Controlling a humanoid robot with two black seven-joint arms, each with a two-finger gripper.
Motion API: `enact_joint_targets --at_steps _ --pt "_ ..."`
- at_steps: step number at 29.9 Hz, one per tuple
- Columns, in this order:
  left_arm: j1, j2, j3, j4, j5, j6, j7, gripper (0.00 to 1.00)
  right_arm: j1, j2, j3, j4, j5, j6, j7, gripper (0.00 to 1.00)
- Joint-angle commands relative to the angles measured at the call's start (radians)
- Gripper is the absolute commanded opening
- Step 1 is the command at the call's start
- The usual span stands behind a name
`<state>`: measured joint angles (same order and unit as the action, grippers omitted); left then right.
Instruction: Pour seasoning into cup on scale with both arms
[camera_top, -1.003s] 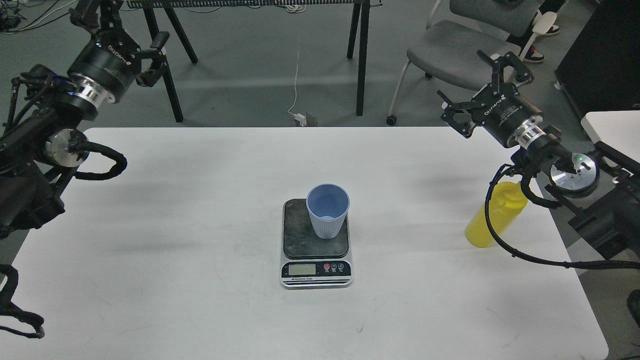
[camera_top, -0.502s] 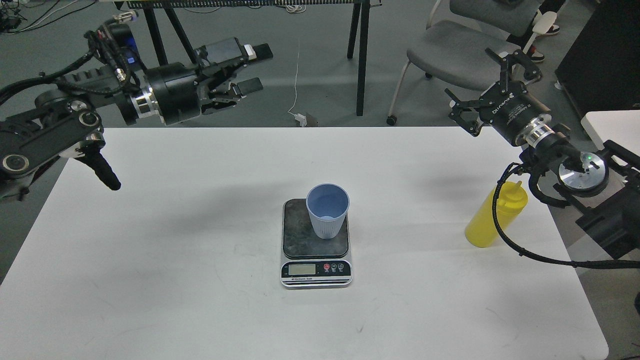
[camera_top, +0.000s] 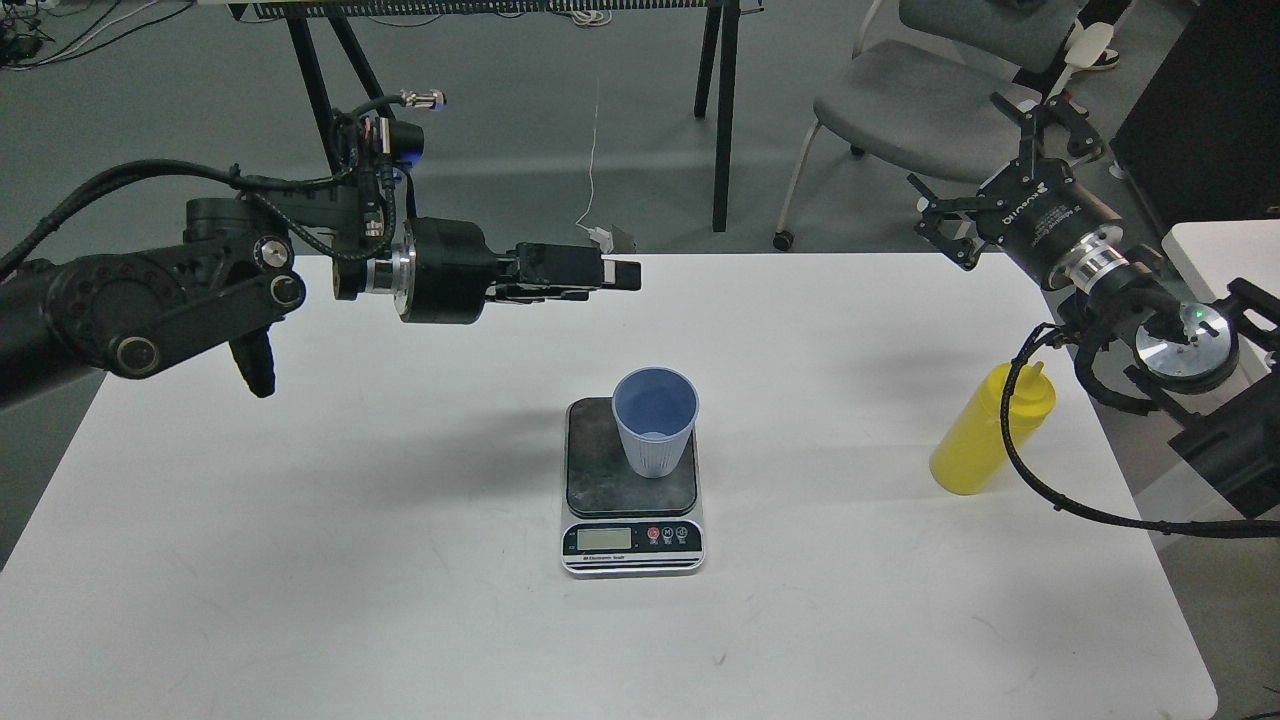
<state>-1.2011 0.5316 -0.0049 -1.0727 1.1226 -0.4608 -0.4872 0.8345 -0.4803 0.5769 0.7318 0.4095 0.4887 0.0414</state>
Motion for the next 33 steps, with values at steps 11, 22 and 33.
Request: enact_joint_targets --at_steps 11,22,33 --pt "-0.003 -0.104 0.088 0.106 0.028 0.087 0.012 0.99 -0.009 -0.02 0.006 0.0 -0.001 0.0 0.023 0.99" --pt "-0.003 -0.078 -0.119 0.166 -0.249 0.041 0.002 0.99 -0.011 -0.037 0.006 -0.006 -0.005 0.0 0.038 0.99" --pt "0.064 -0.142 -0.285 0.744 -0.923 0.002 0.093 0.99 -0.011 -0.037 0.008 -0.003 -0.005 0.0 0.038 0.99"
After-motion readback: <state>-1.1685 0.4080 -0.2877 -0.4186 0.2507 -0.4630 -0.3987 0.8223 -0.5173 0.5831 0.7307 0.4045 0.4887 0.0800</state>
